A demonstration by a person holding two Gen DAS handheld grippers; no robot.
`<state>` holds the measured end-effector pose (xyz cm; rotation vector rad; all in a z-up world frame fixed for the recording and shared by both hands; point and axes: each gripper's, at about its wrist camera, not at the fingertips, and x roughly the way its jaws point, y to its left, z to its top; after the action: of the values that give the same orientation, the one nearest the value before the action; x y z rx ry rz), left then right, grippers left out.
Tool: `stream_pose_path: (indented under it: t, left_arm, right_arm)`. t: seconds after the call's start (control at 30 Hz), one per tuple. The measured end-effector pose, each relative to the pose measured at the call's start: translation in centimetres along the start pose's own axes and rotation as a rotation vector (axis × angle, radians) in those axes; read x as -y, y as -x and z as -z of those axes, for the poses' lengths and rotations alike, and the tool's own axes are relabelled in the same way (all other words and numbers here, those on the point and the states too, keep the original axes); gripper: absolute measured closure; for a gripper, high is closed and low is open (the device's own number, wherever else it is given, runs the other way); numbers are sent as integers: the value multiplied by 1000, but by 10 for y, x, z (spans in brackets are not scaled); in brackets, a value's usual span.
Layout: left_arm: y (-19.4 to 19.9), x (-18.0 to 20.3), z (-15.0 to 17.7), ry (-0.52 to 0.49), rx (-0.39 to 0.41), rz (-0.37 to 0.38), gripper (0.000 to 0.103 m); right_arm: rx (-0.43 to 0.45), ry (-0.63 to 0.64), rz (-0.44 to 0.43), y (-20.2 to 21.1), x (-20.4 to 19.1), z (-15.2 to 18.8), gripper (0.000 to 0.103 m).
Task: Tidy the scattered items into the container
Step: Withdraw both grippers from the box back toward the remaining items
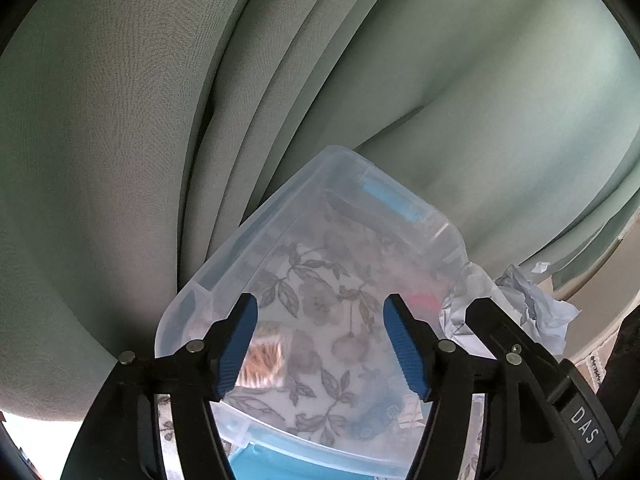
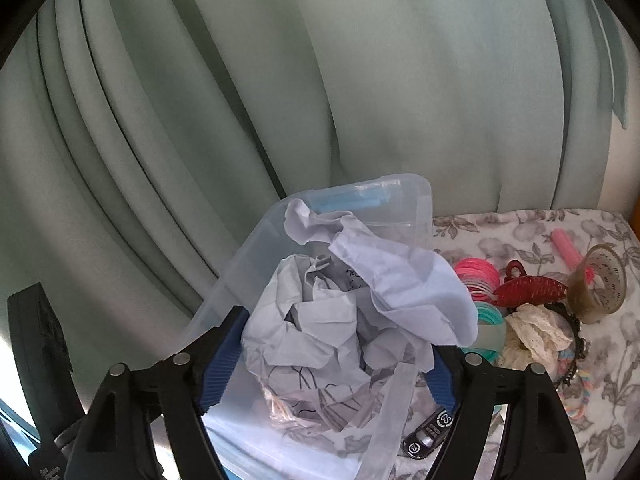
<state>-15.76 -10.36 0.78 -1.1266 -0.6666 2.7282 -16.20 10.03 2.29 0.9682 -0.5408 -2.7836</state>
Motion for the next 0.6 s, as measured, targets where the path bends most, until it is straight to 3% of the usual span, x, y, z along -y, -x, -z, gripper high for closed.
stream_pose_path:
  t: [0.6]
  left_arm:
    - [11, 3, -3, -2, -13, -45, 32]
  right_arm:
    - [-23, -29, -42, 10, -1, 6, 16]
